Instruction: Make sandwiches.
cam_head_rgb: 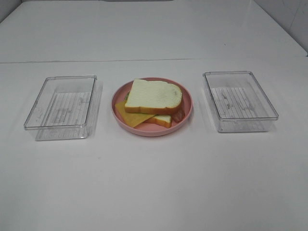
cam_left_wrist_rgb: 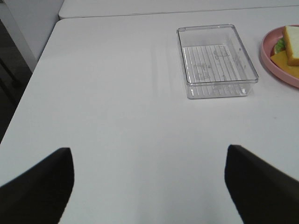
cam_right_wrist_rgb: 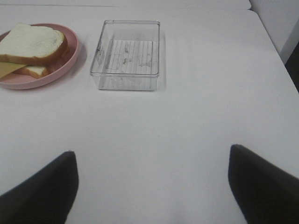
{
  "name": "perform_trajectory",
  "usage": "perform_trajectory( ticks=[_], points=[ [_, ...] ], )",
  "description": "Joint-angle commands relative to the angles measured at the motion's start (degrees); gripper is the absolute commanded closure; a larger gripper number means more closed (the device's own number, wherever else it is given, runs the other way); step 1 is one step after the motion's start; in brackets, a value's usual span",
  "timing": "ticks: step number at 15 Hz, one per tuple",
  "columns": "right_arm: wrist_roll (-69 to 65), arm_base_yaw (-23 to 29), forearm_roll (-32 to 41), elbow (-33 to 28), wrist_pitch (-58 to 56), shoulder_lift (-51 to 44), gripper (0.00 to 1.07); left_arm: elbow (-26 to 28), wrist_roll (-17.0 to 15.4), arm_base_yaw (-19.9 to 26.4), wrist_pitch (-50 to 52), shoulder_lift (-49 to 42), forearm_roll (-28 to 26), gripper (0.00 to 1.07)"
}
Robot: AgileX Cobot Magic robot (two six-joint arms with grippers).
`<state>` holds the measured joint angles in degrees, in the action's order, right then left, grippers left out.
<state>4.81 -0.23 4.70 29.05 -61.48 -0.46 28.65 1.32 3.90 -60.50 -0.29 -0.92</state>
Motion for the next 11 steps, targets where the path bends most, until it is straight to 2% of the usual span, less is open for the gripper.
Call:
perform_trajectory(
  ticks=[1,11],
  points=[
    [0.6,-0.5,0.1,-0.1,0.7,-0.7,0.25,-0.1,0.2,0.1,0.6,-1.2,-0.6,0.23],
    [0.6,-0.5,0.1,-0.1,0.7,-0.7,0.25,-0.1,0.2,0.1,0.6,-1.2,-0.6,0.23]
  ],
)
